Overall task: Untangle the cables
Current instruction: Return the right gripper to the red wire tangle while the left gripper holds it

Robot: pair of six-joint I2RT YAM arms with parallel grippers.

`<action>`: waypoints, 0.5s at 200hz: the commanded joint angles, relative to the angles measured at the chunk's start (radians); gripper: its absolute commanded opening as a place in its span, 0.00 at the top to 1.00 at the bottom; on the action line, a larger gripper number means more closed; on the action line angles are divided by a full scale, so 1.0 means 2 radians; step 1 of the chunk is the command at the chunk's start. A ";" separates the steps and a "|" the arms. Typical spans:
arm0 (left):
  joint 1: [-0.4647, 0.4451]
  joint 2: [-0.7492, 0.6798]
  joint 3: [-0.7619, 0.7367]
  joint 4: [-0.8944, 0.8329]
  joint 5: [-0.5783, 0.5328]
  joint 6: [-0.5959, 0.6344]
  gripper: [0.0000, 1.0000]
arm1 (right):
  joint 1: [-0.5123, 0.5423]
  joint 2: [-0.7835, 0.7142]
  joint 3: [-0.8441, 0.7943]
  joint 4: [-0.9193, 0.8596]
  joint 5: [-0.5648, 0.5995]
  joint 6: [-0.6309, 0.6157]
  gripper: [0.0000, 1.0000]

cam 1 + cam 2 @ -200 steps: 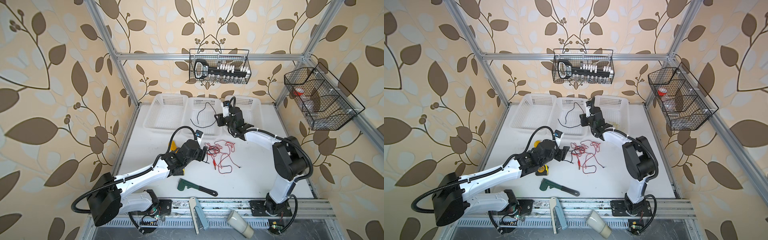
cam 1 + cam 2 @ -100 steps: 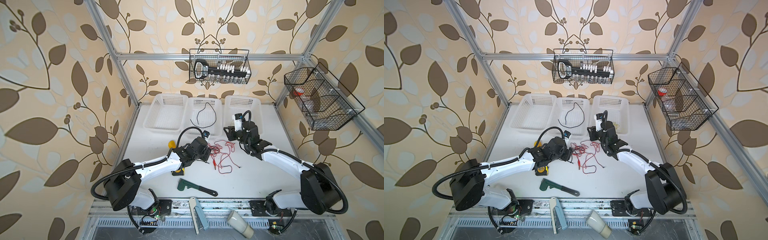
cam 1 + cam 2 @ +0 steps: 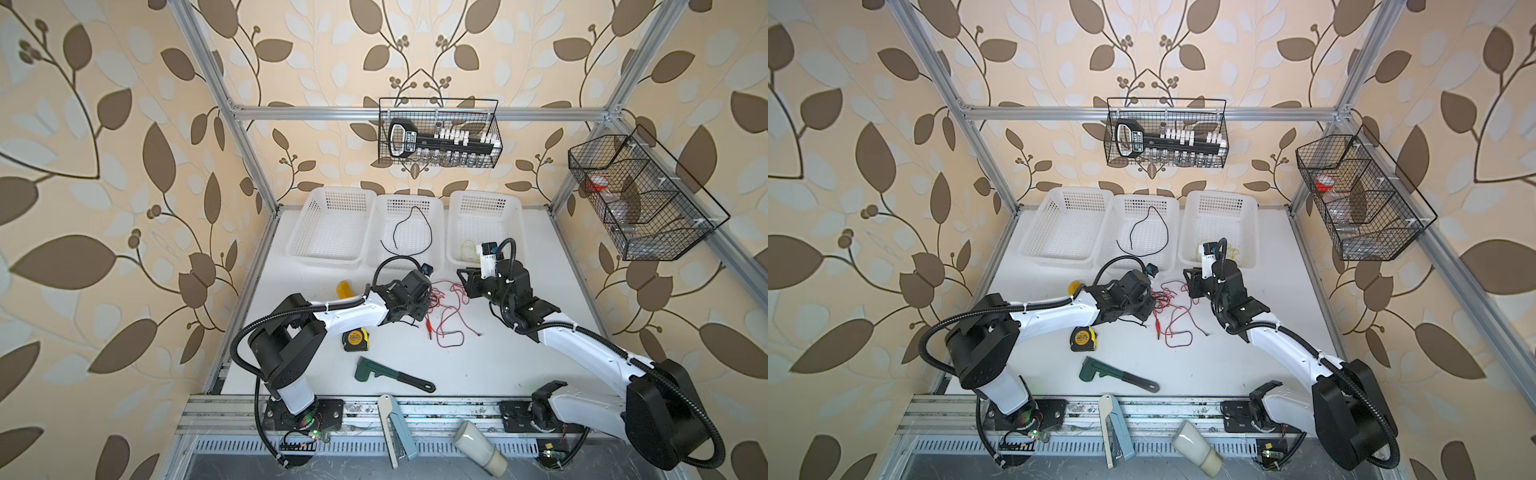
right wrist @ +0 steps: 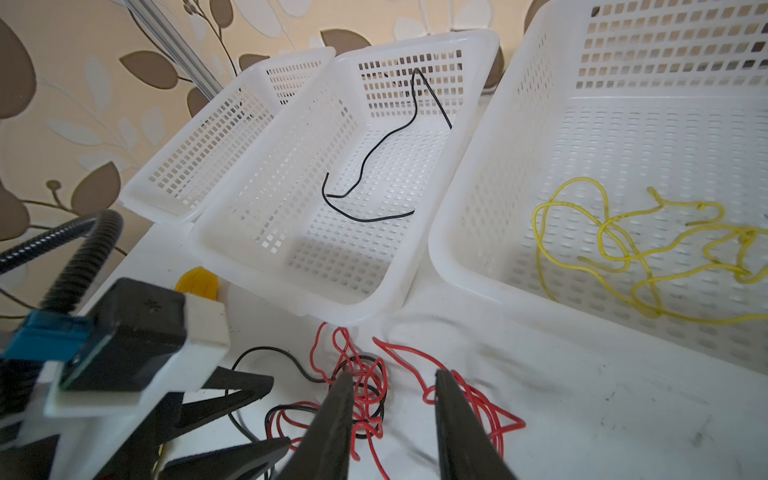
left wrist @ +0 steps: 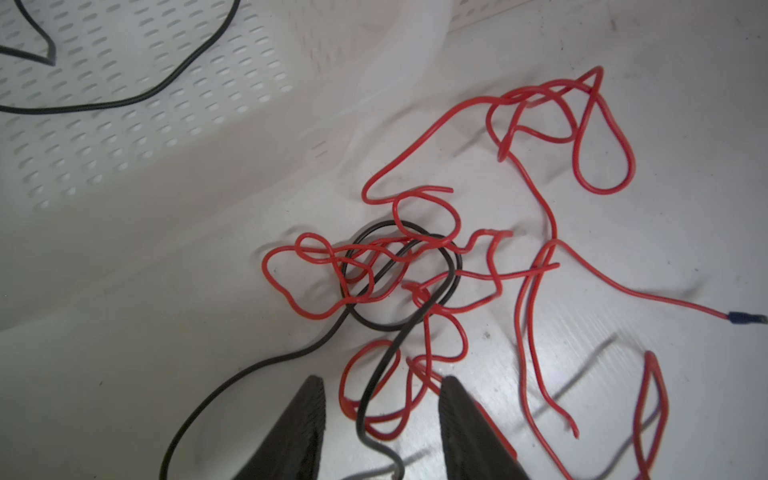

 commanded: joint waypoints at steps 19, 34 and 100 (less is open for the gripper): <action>-0.002 0.018 0.027 -0.011 0.011 -0.004 0.65 | 0.000 -0.011 -0.007 -0.008 0.007 0.003 0.66; -0.002 0.019 0.025 -0.008 0.011 -0.006 0.69 | 0.000 -0.012 -0.007 -0.008 0.006 0.003 0.66; -0.002 0.012 0.025 -0.005 0.009 -0.007 0.91 | 0.000 -0.011 -0.007 -0.007 0.005 0.003 0.66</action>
